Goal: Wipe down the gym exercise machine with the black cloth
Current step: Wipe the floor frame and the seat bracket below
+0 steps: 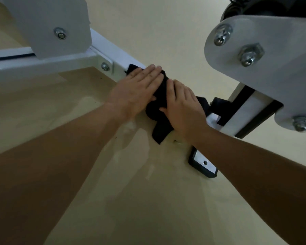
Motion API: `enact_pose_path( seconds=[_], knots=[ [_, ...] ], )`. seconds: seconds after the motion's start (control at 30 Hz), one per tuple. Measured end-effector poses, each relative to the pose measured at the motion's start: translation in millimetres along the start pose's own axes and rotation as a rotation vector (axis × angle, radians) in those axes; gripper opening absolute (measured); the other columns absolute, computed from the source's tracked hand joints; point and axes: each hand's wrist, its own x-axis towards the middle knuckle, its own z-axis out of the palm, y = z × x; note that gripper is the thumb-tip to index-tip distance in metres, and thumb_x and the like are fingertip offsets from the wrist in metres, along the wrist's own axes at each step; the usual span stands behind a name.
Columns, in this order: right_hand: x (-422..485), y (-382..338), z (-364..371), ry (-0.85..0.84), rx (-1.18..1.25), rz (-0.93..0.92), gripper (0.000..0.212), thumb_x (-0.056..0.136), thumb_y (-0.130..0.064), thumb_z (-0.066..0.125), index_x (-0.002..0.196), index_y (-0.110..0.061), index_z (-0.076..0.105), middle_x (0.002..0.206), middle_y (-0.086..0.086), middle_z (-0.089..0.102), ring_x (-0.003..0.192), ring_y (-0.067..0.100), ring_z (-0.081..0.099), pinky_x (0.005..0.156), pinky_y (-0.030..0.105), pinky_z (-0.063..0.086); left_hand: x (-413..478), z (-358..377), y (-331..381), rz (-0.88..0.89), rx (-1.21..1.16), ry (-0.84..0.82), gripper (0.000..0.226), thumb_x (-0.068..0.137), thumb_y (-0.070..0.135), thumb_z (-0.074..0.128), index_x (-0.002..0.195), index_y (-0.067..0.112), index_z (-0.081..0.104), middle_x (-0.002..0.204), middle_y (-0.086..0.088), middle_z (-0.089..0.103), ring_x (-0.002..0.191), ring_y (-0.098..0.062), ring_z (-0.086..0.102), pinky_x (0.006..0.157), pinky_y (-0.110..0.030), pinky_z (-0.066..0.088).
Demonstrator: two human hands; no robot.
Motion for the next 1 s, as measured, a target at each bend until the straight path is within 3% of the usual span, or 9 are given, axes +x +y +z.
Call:
enact_pose_path(
  seconds=[0.13, 0.27, 0.5, 0.67, 0.77, 0.9, 1.0],
  knots=[
    [40.1, -27.2, 0.4, -0.033, 0.108, -0.018, 0.079, 0.099, -0.045, 0.052, 0.153, 0.004, 0.023, 0.151, 0.026, 0.039, 0.141, 0.036, 0.04, 0.119, 0.043, 0.03, -2.4, -4.5, -27.0, -0.112, -0.027, -0.013, 0.059, 0.107, 0.033, 0.028, 0.158, 0.006, 0.016, 0.166, -0.012, 0.01, 0.154, -0.028, 0.008, 0.125, -0.042, 0.01],
    [20.3, -14.3, -1.8, 0.009, 0.117, -0.053, 0.071, 0.099, -0.037, 0.049, 0.153, 0.003, 0.026, 0.149, 0.027, 0.041, 0.136, 0.037, 0.045, 0.116, 0.044, 0.035, 0.4, -9.6, -7.6, -0.177, -0.041, -0.075, 0.064, 0.106, 0.04, 0.03, 0.159, 0.01, 0.01, 0.168, -0.007, 0.003, 0.155, -0.027, 0.0, 0.124, -0.041, 0.007],
    [-44.3, 15.3, -0.7, -0.108, 0.063, 0.083, 0.07, 0.1, -0.023, 0.056, 0.155, 0.002, 0.021, 0.157, 0.027, 0.029, 0.145, 0.038, 0.034, 0.113, 0.045, 0.042, 10.2, -7.2, 58.5, -0.088, -0.08, -0.053, 0.066, 0.105, 0.043, 0.034, 0.159, 0.015, 0.008, 0.168, -0.003, 0.003, 0.155, -0.024, -0.002, 0.124, -0.04, 0.003],
    [-65.2, 16.9, -2.2, -0.077, 0.051, 0.132, 0.064, 0.094, -0.006, 0.058, 0.15, 0.008, 0.029, 0.154, 0.03, 0.033, 0.141, 0.041, 0.039, 0.104, 0.046, 0.047, 9.6, -3.5, 70.5, 0.001, -0.11, -0.005, 0.06, 0.107, 0.036, 0.036, 0.159, 0.015, 0.015, 0.167, -0.004, 0.012, 0.155, -0.024, 0.006, 0.124, -0.038, 0.007],
    [-49.1, 10.7, -3.6, -0.048, 0.034, 0.062, 0.061, 0.097, -0.011, 0.057, 0.15, 0.007, 0.031, 0.154, 0.029, 0.036, 0.14, 0.039, 0.042, 0.11, 0.045, 0.042, 4.8, -5.3, 46.2, 0.038, -0.096, 0.005, 0.056, 0.109, 0.025, 0.033, 0.16, 0.016, 0.011, 0.168, -0.003, 0.007, 0.155, -0.021, 0.005, 0.124, -0.034, 0.005],
    [9.3, -13.9, -5.0, -0.023, 0.01, -0.042, 0.065, 0.101, -0.028, 0.052, 0.151, 0.005, 0.027, 0.153, 0.028, 0.038, 0.14, 0.036, 0.044, 0.116, 0.043, 0.037, -9.3, -16.5, -0.6, -0.105, -0.033, -0.017, 0.06, 0.105, 0.01, 0.031, 0.16, 0.015, 0.007, 0.168, -0.003, 0.002, 0.155, -0.022, 0.003, 0.125, -0.034, 0.009],
    [41.7, -32.4, -11.5, -0.097, 0.091, -0.057, 0.077, 0.099, -0.034, 0.054, 0.155, 0.004, 0.016, 0.158, 0.027, 0.026, 0.147, 0.037, 0.03, 0.122, 0.044, 0.026, -0.2, -31.6, -25.9, -0.187, -0.029, -0.084, 0.06, 0.102, 0.006, 0.04, 0.158, 0.016, 0.018, 0.166, -0.004, 0.016, 0.15, -0.025, 0.023, 0.116, -0.044, 0.034]
  ],
)
